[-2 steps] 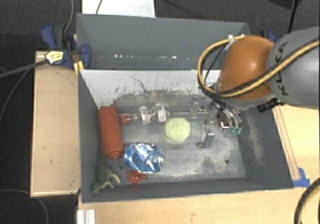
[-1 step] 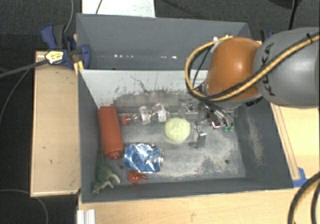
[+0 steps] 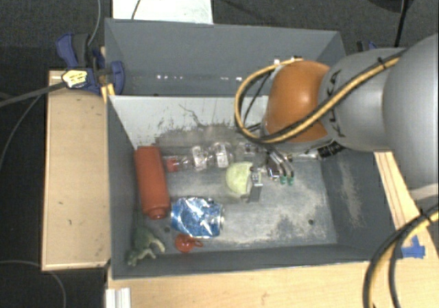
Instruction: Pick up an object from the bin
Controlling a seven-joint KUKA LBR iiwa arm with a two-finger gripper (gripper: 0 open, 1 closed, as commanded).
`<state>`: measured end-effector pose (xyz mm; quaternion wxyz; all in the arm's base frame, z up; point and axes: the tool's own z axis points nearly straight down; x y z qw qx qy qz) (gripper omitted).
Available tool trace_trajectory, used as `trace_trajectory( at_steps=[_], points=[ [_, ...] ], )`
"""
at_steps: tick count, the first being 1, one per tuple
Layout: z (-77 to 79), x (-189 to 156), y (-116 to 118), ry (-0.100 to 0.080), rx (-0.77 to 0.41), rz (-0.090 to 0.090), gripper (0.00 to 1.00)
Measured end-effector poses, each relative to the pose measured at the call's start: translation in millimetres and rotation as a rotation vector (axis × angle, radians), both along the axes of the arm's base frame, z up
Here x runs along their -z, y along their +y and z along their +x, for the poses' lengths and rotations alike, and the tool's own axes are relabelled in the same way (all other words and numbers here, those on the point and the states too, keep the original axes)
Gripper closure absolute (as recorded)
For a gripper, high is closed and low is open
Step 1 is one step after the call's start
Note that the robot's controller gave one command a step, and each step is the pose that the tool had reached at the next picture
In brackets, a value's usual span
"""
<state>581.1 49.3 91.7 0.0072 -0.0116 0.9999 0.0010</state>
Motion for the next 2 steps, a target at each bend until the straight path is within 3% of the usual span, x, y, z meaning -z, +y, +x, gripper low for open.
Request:
trace_trajectory(
  at_steps=[1,2],
  points=[
    [-3.1,19.1,4.2,-0.001,-0.063,-0.002,1.0],
    [-3.1,19.1,4.2,-0.001,-0.063,-0.003,1.0]
  ],
)
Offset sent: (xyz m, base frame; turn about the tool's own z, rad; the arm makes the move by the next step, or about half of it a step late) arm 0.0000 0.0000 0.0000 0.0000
